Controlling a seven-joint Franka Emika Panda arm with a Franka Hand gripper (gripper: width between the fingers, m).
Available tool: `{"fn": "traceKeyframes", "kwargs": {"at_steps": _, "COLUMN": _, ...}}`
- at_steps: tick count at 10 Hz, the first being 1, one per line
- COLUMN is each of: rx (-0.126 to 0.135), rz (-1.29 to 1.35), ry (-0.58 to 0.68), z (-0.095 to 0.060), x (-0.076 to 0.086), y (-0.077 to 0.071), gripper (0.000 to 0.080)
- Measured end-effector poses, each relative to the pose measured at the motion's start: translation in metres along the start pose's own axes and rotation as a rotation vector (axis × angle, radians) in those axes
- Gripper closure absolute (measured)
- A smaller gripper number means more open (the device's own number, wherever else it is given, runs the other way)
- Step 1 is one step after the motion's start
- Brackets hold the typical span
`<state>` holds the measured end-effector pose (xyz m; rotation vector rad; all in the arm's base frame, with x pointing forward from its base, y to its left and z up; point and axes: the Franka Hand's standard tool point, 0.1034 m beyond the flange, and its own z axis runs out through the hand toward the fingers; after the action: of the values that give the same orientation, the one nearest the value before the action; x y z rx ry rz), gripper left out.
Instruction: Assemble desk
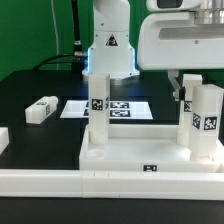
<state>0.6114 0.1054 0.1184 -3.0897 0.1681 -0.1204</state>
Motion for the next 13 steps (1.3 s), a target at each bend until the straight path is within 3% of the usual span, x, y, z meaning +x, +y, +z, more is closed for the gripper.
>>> {"fn": "traceKeyframes", "kwargs": {"at_steps": 3, "rx": 0.000, "rz": -0.011, "ry": 0.000, "z": -0.0001, "x": 0.0002, "y": 0.0003, "gripper": 0.0178}}
{"fn": "traceKeyframes", "kwargs": {"at_steps": 5, "rx": 0.000, "rz": -0.009, "ry": 0.000, "z": -0.0002, "x": 0.0005, "y": 0.0014, "gripper": 0.0515}}
{"fn": "traceKeyframes", "kwargs": {"at_steps": 9, "rx": 0.001, "rz": 0.054, "ry": 0.000, "z": -0.0001, "x": 0.0005, "y": 0.0014, "gripper": 0.0511}}
{"fn": "traceKeyframes", "kwargs": {"at_steps": 13, "rx": 0.000, "rz": 0.320, "ry": 0.000, "z": -0.0001, "x": 0.0008, "y": 0.0025, "gripper": 0.0511}}
